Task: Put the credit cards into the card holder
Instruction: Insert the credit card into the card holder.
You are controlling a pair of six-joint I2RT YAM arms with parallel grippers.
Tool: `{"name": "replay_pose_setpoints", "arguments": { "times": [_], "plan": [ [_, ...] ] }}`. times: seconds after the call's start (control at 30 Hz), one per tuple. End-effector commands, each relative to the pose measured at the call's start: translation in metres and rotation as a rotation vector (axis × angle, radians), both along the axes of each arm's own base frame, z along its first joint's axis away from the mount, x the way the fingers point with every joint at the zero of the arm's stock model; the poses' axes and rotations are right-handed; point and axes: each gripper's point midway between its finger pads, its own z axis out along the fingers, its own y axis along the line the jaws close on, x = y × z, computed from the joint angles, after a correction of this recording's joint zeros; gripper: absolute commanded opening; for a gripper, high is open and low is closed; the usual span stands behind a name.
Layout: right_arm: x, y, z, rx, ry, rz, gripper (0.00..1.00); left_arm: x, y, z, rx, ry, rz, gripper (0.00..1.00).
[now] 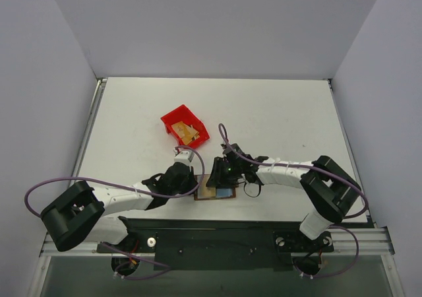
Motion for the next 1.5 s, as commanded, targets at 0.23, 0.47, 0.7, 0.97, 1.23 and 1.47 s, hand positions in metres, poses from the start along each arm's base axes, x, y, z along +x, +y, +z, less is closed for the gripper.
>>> {"name": "replay_pose_setpoints", "arguments": {
  "times": [0.23,0.47,0.7,0.97,1.23,1.47],
  "plan": [
    [-0.005,-0.039,0.001,-0.226,-0.034,-0.004,0.37,-0.011,0.012,-0.016,0.048,0.042,-0.008,0.0],
    [-0.001,-0.039,-0.004,-0.248,-0.044,-0.001,0.15,-0.011,0.011,-0.015,0.046,0.04,-0.01,0.0],
    [0.003,-0.04,-0.007,-0.269,-0.052,0.003,0.02,-0.01,0.01,-0.013,0.043,0.037,-0.01,0.0],
    [0.004,-0.026,-0.006,-0.237,-0.062,0.041,0.0,-0.012,0.012,-0.015,0.047,0.041,-0.01,0.0],
    [-0.001,-0.013,-0.007,-0.227,-0.047,0.079,0.0,-0.012,0.012,-0.015,0.049,0.039,-0.01,0.0],
    [-0.004,0.005,-0.003,-0.192,-0.067,0.118,0.0,-0.012,0.012,-0.015,0.048,0.04,-0.009,0.0]
  ]
}}
